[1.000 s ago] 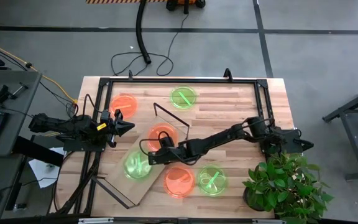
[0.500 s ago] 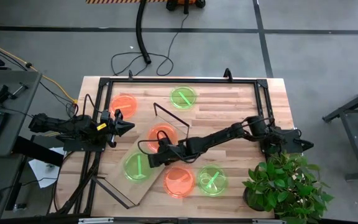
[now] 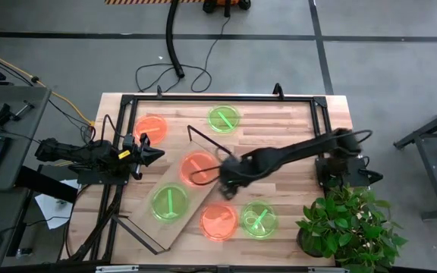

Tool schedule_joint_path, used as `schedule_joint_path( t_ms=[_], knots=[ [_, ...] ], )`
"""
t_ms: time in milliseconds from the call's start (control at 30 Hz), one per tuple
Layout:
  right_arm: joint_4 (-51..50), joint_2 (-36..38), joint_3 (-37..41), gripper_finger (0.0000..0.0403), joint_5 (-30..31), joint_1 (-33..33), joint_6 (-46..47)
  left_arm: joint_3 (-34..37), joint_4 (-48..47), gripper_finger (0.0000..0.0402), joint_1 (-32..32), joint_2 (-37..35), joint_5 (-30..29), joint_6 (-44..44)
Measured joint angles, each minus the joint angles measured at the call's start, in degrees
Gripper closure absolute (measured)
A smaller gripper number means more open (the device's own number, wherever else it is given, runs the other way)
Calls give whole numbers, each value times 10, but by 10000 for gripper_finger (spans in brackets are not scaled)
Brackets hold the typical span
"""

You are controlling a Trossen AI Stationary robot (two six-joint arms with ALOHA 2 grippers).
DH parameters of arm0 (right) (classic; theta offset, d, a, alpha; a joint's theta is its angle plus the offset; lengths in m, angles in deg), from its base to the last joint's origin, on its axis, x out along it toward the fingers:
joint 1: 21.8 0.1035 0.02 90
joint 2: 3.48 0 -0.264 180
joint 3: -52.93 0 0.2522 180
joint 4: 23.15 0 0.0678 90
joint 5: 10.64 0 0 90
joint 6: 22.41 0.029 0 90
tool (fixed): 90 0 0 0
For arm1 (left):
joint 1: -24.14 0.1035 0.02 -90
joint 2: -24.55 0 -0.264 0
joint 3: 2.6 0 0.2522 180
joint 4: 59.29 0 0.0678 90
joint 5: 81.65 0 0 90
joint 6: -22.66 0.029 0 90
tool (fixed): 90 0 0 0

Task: Place and stack plates onto a shelf
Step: Stack the top orange plate on top of the other orange plate on the shelf

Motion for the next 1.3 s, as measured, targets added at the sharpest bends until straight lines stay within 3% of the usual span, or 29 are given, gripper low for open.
schedule_joint_path(
  t_ms=[100, 267, 433, 600, 700, 800, 900, 1000, 1167, 1300],
  knots=[
    [-36, 86, 106, 162, 5, 0, 10, 0, 1, 398, 0, 0, 0, 0],
    [61, 282, 341, 162, 6, 1, 64, 0, 1, 398, 0, 0, 0, 0],
    [257, 466, 536, 162, 57, -4, 85, 0, 2, 398, 0, 0, 0, 0],
    [465, 583, 664, 162, 95, -25, 100, 0, 4, 398, 0, 0, -6, 0],
    [535, 622, 701, 162, 96, -31, 101, 0, 34, 398, 0, 1, -6, -28],
    [546, 638, 705, 162, 110, -31, 100, 0, 110, 398, 0, 1, -19, -122],
    [557, 639, 704, 162, 137, -31, 99, 0, 201, 398, 0, 1, -116, -197],
    [567, 637, 703, 162, 163, -31, 95, -4, 271, 398, 0, 7, -212, -205],
    [570, 637, 703, 162, 211, -31, 126, -74, 216, 391, 1, 63, -247, -213],
    [574, 637, 703, 162, 227, -31, 145, -178, 42, 364, 18, 121, -256, -220]
  ],
)
